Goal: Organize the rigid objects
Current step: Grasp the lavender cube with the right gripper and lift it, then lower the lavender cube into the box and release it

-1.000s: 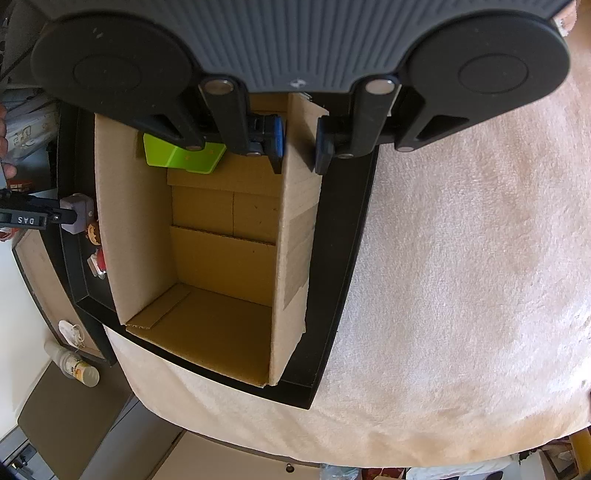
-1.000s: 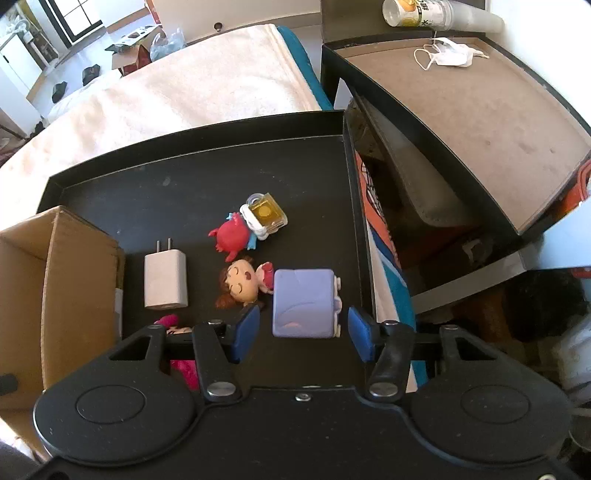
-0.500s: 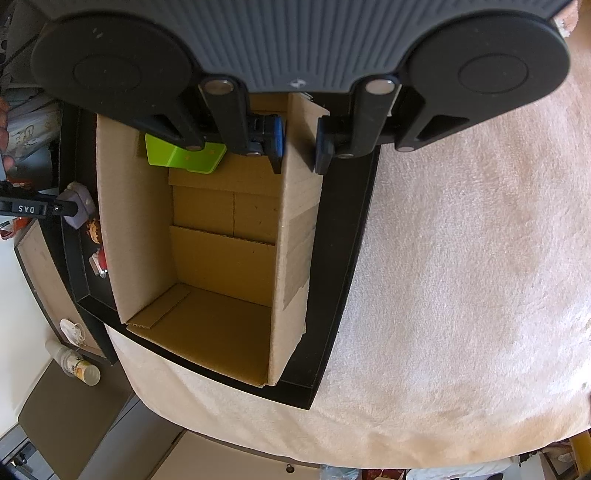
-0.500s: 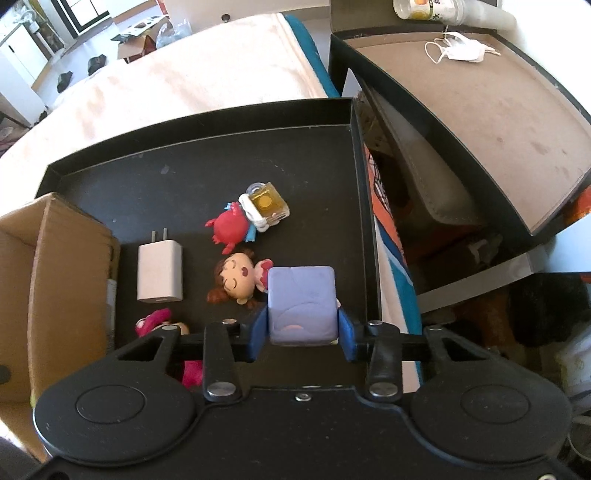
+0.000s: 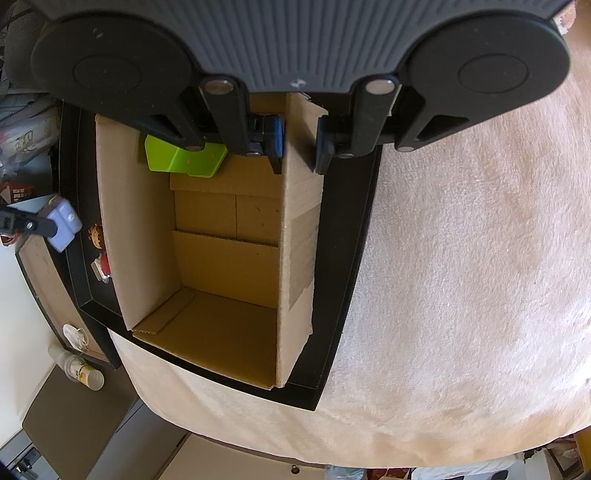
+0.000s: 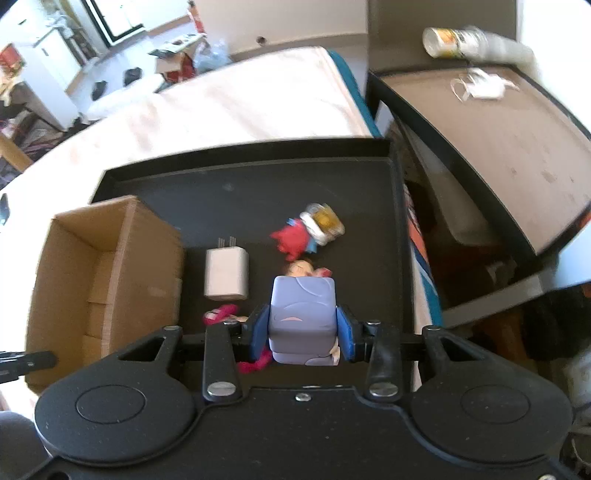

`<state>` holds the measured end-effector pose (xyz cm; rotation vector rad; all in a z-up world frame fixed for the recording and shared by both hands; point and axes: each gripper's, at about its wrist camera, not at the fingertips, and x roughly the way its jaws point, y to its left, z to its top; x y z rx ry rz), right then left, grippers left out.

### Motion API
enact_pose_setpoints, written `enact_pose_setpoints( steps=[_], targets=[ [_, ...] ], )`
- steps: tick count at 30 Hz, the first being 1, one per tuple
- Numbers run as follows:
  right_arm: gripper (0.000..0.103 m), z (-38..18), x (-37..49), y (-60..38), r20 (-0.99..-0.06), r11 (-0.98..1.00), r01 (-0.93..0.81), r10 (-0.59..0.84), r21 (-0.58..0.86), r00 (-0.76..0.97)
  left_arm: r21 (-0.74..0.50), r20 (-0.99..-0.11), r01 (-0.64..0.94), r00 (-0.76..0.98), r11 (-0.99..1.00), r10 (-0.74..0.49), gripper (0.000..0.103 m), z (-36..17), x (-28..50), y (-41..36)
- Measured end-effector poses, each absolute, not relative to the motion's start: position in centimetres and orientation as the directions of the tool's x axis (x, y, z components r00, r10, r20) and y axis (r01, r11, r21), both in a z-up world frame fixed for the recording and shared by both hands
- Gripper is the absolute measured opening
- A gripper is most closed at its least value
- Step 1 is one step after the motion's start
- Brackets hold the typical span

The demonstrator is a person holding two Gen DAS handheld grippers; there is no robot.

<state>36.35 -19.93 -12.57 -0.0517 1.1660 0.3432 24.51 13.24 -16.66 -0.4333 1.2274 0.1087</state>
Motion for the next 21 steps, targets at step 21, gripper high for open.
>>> enact_pose_setpoints(
  steps=[21],
  targets=[
    [0.038, -6.5, 34.7, -12.3, -0.836, 0.858, -0.464, 0.411, 0.221, 0.364, -0.266, -0.927, -0.305, 0.341, 0.914, -0.156, 0.015, -16.7, 24.4, 13.3]
  ],
)
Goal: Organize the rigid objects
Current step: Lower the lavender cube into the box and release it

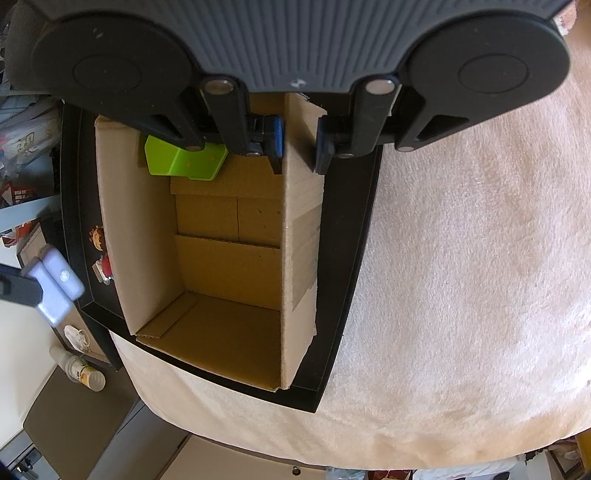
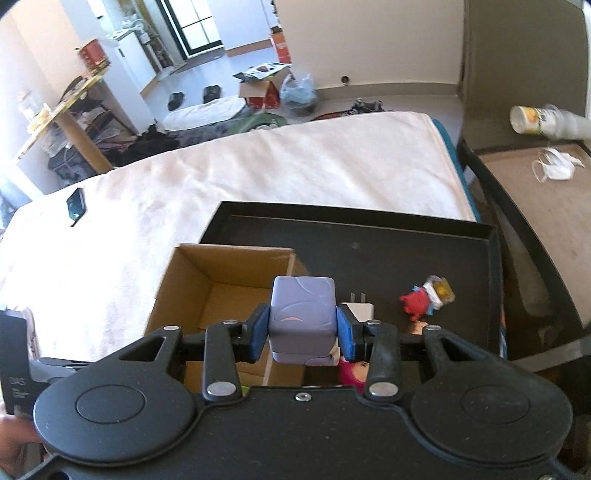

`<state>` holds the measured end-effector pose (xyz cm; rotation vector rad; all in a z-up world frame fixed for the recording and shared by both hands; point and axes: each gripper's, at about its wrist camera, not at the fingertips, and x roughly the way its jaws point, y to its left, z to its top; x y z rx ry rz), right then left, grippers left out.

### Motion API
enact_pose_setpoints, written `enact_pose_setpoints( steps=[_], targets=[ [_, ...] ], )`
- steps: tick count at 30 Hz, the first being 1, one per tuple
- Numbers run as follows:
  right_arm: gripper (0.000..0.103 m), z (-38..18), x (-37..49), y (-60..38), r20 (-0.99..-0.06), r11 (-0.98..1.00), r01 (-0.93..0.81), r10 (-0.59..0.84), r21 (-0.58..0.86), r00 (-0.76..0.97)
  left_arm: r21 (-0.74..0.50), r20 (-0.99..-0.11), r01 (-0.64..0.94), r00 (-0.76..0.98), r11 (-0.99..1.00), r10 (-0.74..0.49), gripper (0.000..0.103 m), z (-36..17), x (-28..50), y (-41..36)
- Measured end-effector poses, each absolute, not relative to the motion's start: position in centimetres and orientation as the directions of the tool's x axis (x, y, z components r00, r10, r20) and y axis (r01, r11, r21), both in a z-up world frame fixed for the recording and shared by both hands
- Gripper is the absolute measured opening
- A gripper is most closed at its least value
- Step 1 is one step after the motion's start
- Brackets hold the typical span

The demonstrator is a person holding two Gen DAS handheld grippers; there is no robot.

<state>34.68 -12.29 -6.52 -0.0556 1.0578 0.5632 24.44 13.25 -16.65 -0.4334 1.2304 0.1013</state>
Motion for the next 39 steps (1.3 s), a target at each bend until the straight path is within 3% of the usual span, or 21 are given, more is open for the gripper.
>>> enact_pose_setpoints(
  steps=[13, 18, 27, 39],
  targets=[
    [0.038, -7.7, 33.7, -7.6, -0.851, 0.825, -0.515, 0.427, 0.23, 0.304, -0.268, -0.926, -0.305, 0.342, 0.914, -0.158, 0.015, -16.5, 24.3, 13.3],
    [0.044, -7.4, 33.8, -6.9, -0.845, 0.823, -0.51, 0.443, 0.25, 0.301, -0.255, -0.925, -0.297, 0.351, 0.92, -0.143, 0.015, -16.3, 24.2, 13.0],
    [0.051, -7.9, 34.4, -10.0, -0.864, 0.854, -0.475, 0.392, 0.213, 0.318, -0.259, -0.925, -0.303, 0.352, 0.917, -0.145, 0.015, -16.3, 24.2, 13.3],
    [0.053, -12.0, 35.5, -14.3, -0.916, 0.896, -0.374, 0.335, 0.238, 0.219, -0.253, -0.92, -0.325, 0.374, 0.911, -0.122, 0.015, -16.0, 23.9, 13.3]
  ],
)
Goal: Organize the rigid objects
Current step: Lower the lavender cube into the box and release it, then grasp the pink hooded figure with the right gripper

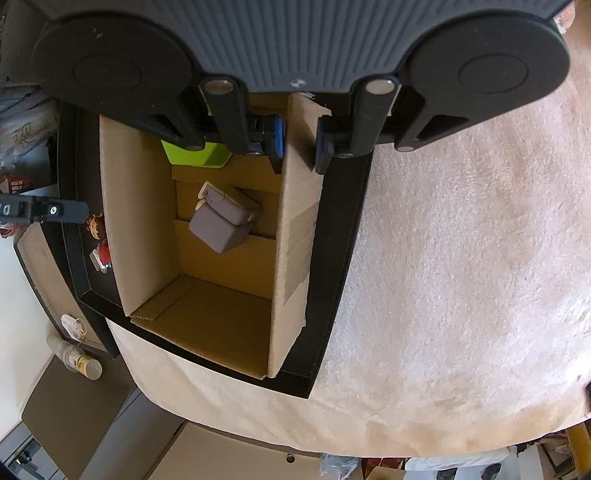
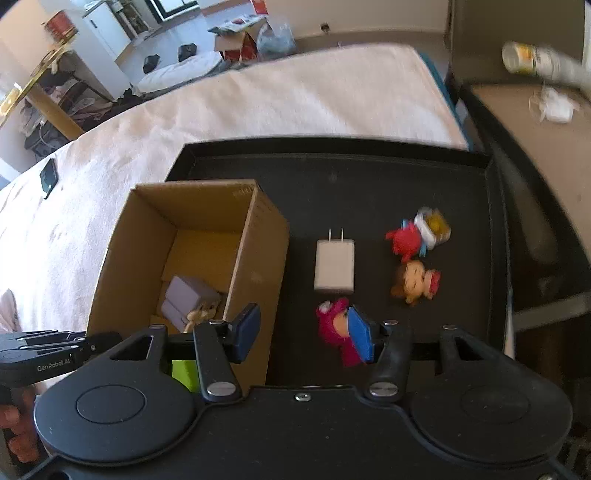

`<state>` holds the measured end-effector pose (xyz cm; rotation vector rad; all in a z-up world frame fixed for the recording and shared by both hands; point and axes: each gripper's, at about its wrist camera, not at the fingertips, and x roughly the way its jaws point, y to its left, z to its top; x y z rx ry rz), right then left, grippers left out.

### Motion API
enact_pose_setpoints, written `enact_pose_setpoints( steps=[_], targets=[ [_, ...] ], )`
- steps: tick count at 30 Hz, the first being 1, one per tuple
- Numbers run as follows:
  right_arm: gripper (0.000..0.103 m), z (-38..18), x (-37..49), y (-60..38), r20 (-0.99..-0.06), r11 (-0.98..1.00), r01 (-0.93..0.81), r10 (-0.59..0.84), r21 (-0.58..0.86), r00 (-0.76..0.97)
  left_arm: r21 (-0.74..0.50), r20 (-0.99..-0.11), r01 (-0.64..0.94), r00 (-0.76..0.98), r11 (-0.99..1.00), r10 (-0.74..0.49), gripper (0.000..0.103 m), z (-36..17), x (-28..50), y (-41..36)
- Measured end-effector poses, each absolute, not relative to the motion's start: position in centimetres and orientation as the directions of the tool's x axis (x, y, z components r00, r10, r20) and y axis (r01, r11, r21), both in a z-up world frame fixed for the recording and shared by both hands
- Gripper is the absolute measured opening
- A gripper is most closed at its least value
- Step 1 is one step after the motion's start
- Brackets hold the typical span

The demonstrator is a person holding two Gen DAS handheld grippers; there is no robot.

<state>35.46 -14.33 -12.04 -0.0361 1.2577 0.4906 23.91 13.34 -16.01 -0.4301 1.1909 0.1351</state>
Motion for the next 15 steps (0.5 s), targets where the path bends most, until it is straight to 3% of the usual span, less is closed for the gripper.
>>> enact_pose_setpoints(
  steps=[15],
  targets=[
    [0.052, -16.6, 36.1, -13.3, -0.956, 0.873, -0.475, 0.227, 0.115, 0.186, -0.246, -0.922, -0.337, 0.369, 0.909, -0.113, 0.015, -16.1, 24.1, 13.3]
  ],
)
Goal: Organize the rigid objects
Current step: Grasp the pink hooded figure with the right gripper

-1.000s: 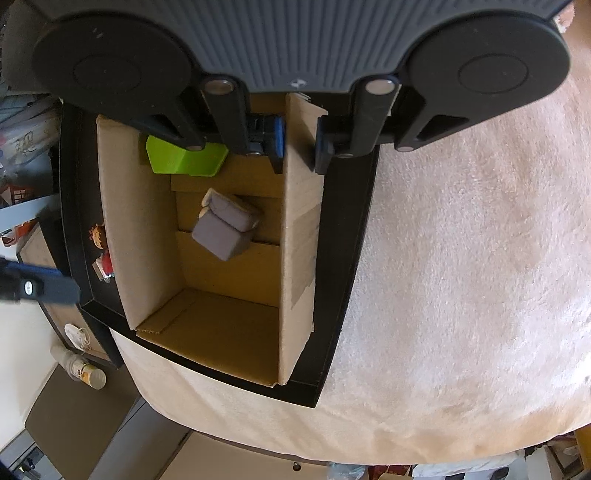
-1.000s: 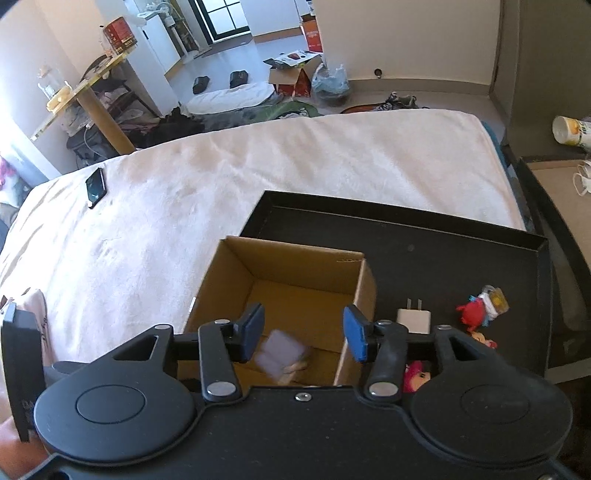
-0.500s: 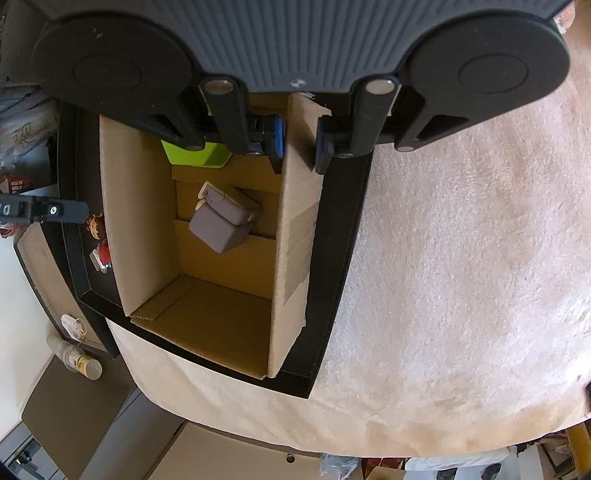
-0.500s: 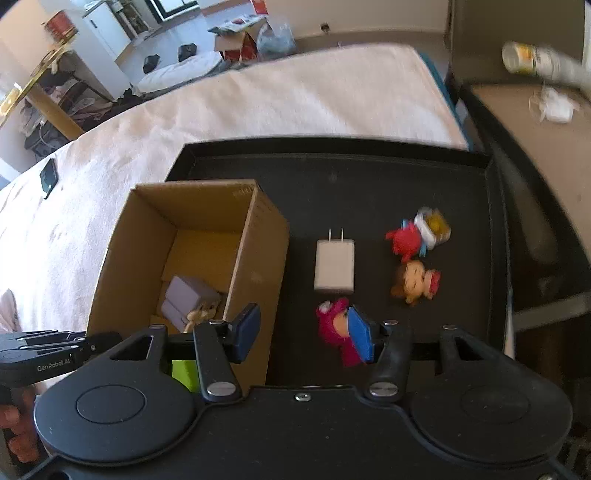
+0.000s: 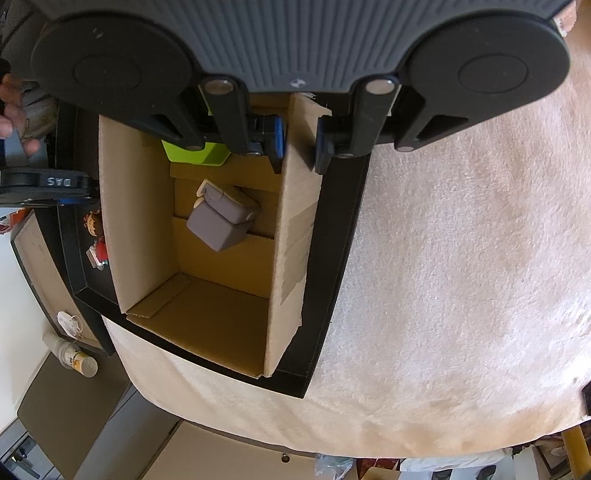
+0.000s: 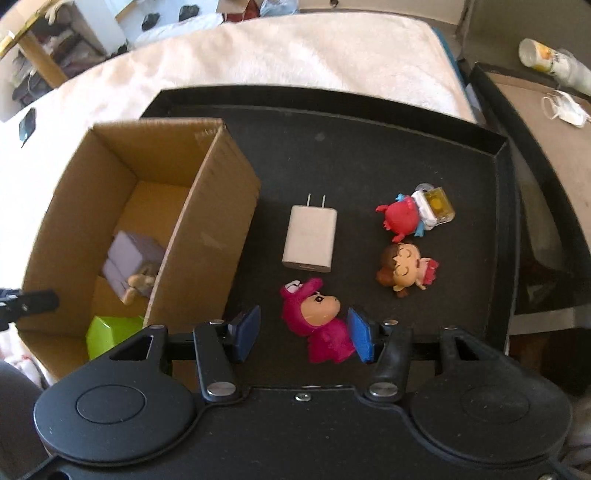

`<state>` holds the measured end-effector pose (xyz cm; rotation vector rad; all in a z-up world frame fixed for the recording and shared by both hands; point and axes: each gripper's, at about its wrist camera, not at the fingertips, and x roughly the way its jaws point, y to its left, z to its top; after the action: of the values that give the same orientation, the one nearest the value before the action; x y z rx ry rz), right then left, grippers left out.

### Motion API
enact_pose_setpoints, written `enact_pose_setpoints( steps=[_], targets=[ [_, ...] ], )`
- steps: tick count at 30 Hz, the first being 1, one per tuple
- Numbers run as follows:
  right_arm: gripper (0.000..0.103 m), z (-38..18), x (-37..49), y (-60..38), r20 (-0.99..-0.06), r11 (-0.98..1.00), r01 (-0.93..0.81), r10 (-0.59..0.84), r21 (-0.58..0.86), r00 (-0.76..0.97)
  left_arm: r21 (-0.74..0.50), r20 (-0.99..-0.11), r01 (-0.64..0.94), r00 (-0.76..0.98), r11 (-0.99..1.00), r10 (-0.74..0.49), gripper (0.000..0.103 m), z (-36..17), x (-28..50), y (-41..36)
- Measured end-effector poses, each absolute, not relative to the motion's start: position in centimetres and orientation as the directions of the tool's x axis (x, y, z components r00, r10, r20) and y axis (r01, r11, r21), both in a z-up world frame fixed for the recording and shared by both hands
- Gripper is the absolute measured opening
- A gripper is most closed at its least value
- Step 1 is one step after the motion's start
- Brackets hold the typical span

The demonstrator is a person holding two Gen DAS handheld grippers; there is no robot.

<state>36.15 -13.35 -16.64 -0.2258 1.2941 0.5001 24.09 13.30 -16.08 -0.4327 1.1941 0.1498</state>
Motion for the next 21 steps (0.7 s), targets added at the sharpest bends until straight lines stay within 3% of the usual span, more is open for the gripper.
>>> enact_pose_setpoints(
  steps=[13, 15, 21],
  targets=[
    [0.051, -20.3, 36.5, -12.6, -0.972, 0.868, -0.489, 0.181, 0.087, 0.148, -0.242, -0.925, -0.344, 0.365, 0.907, -0.109, 0.015, -16.2, 24.2, 13.3],
    [0.041, -20.3, 36.2, -12.5, -0.973, 0.858, -0.511, 0.162, 0.056, 0.166, -0.242, -0.924, -0.344, 0.366, 0.907, -0.108, 0.015, -16.3, 24.2, 13.4],
    [0.04, -18.8, 36.4, -13.6, -0.965, 0.867, -0.486, 0.211, 0.111, 0.156, -0.246, -0.923, -0.34, 0.368, 0.908, -0.112, 0.015, -16.3, 24.1, 13.5]
  ],
)
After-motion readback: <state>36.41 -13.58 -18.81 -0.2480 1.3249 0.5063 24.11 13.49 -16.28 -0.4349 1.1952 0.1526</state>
